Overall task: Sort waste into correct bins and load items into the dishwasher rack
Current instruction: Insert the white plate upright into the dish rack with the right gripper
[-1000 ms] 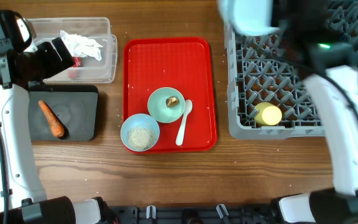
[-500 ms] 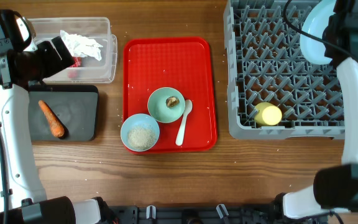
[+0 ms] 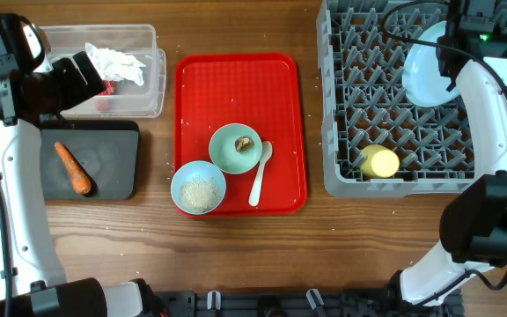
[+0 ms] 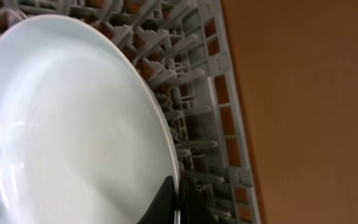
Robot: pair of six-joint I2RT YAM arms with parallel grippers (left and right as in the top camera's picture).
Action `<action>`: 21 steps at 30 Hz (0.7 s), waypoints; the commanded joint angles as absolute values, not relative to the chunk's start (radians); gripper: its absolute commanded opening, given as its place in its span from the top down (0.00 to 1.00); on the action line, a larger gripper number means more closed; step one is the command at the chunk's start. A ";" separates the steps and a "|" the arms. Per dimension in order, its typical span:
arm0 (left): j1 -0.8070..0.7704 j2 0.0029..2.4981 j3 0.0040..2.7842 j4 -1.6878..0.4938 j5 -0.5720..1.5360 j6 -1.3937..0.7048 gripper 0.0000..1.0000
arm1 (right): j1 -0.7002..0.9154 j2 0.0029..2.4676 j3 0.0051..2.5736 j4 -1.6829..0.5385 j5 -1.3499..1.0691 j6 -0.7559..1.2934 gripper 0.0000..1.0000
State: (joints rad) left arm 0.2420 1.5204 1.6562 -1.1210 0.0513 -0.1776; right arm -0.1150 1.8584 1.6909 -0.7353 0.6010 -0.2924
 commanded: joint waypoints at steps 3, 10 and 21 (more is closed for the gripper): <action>0.237 1.526 1.656 -1.114 0.059 -0.165 0.00 | -0.109 1.868 1.691 -0.722 0.456 -0.274 0.56; 0.237 1.526 1.656 -1.112 0.059 -0.165 0.00 | -0.097 1.837 1.695 -0.716 0.435 -0.122 0.11; 0.237 1.526 1.656 -1.122 0.195 -0.160 0.00 | -0.097 1.565 1.736 -0.752 -0.270 -0.041 0.00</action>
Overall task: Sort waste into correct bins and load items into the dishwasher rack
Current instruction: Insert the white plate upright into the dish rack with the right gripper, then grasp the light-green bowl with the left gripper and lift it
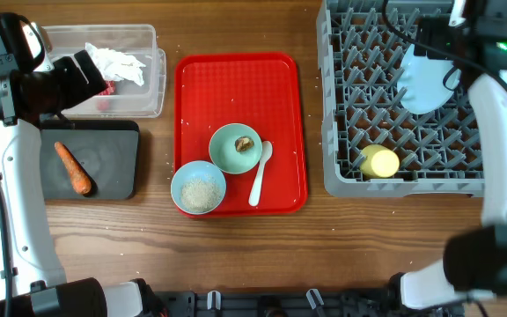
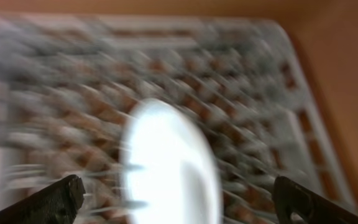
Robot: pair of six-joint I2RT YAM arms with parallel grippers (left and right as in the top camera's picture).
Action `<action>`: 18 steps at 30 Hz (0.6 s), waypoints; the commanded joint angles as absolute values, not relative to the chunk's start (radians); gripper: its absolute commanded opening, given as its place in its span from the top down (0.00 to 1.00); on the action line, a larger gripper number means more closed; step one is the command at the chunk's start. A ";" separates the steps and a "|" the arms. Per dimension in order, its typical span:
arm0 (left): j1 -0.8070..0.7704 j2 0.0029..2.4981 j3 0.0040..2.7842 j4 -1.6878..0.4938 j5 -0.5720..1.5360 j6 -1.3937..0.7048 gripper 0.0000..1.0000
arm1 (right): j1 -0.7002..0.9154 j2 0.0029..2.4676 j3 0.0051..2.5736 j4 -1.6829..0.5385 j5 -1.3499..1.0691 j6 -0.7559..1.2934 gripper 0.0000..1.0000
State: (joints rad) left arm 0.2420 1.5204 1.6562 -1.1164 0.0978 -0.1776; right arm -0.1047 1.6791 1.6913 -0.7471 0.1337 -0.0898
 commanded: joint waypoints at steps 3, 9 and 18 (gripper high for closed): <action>0.210 1.526 1.656 -1.142 0.228 -0.093 0.01 | -0.095 1.537 1.736 -0.771 -0.511 0.041 0.00; 0.045 1.528 1.653 -1.190 0.207 -0.029 0.00 | -0.029 1.550 1.715 -0.872 -0.520 0.056 0.00; -0.181 1.648 1.626 -1.226 0.091 -0.029 0.06 | -0.027 1.550 1.715 -0.895 -0.517 0.052 0.00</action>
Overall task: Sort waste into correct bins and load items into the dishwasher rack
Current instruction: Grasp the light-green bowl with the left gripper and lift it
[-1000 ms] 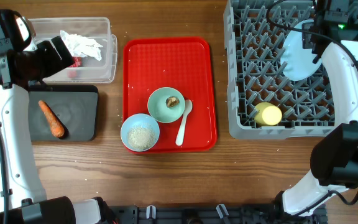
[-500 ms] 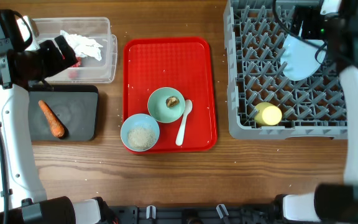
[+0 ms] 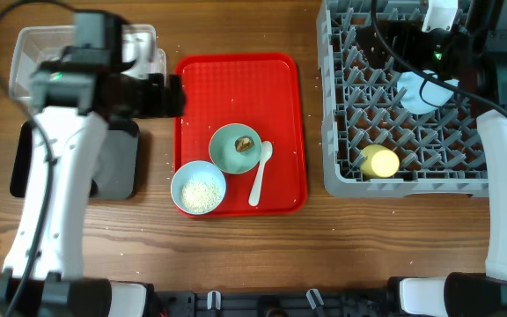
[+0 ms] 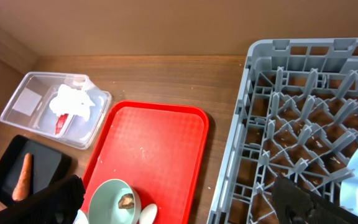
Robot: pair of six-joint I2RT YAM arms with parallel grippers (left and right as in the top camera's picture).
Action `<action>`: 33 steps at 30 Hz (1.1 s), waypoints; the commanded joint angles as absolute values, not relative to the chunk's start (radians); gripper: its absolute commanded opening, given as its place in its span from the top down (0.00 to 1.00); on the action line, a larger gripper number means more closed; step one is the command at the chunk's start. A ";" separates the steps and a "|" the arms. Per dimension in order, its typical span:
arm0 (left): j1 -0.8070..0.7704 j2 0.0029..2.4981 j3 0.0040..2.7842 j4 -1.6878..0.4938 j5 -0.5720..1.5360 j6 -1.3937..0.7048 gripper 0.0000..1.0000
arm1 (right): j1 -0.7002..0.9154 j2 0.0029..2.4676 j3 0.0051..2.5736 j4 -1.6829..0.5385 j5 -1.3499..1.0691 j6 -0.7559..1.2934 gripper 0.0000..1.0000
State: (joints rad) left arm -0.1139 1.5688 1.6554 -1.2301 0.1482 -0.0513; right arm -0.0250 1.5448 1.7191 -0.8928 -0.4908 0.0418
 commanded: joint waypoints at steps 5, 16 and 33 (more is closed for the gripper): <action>-0.311 1.776 1.609 -1.227 0.096 -0.011 0.15 | -0.027 1.550 1.715 -0.915 -0.447 0.052 0.00; -0.625 1.921 1.549 -1.122 0.010 0.049 0.20 | -0.027 1.550 1.715 -0.937 -0.385 0.052 0.00; -0.665 1.979 1.383 -0.895 0.005 0.049 0.76 | -0.027 1.550 1.715 -0.958 -0.380 0.052 0.00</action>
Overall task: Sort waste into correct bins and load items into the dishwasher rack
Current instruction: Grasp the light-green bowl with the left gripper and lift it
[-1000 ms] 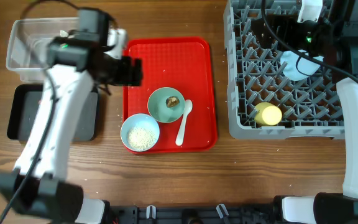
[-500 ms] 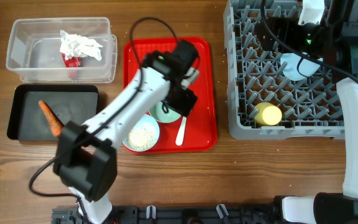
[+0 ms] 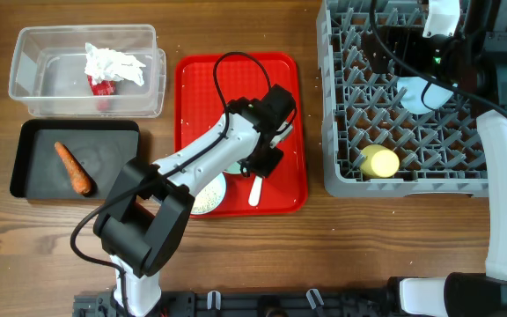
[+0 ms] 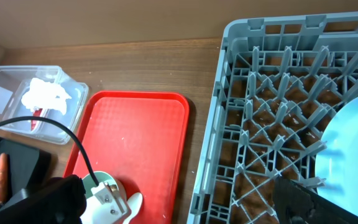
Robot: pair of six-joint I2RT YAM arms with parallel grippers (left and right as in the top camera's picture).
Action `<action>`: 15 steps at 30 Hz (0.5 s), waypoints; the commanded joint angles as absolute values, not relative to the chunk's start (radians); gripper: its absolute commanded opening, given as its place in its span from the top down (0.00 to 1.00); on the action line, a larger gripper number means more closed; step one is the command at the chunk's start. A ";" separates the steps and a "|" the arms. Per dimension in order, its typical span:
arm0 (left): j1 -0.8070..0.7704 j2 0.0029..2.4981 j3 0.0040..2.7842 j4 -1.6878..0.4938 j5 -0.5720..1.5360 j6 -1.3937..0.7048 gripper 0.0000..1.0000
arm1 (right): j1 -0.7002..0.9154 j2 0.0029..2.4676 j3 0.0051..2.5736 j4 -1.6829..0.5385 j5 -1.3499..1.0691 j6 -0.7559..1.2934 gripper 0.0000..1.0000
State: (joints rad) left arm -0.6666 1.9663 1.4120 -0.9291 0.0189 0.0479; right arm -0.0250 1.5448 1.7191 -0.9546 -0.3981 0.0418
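A pale blue plate [image 3: 415,93] [image 4: 353,140] stands on edge in the grey dishwasher rack [image 3: 341,132], with a yellow cup [image 3: 379,162] nearer the front. My right gripper [image 4: 179,190] hovers above the rack, open and holding nothing. On the red tray [image 3: 236,79] my left gripper [image 3: 265,151] hangs over the green bowl [image 4: 89,183], hiding most of it; its fingers do not show. Beside it lie a white spoon [image 3: 256,187] and a blue bowl of rice [image 3: 202,201], partly under the arm.
A clear bin [image 3: 33,62] at the back left holds a crumpled tissue [image 3: 111,62] and a red wrapper. In front of it a black tray [image 3: 113,158] carries a carrot [image 3: 73,167]. The left arm's cable loops over the red tray.
My left arm has swung from the red tray's left edge to over the green bowl in the tray's middle. The right gripper stays open above the rack, barely shifted.
First my right gripper held the plate by its rim over the rack, while the left arm was by the clear bin. Then the plate stood in the rack and the right gripper was open, later higher. The left arm went to the tray, now over the green bowl.
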 commanded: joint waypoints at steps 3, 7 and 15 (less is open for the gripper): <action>-0.665 1.979 1.351 -0.855 0.005 0.049 0.80 | -0.027 1.550 1.715 -0.963 -0.368 0.052 0.00; -0.665 1.979 1.340 -0.847 -0.007 0.048 0.96 | -0.027 1.550 1.715 -0.978 -0.354 0.052 0.00; -0.663 1.948 1.470 -0.931 -0.009 0.033 0.96 | -0.027 1.550 1.715 -0.991 -0.310 0.051 0.00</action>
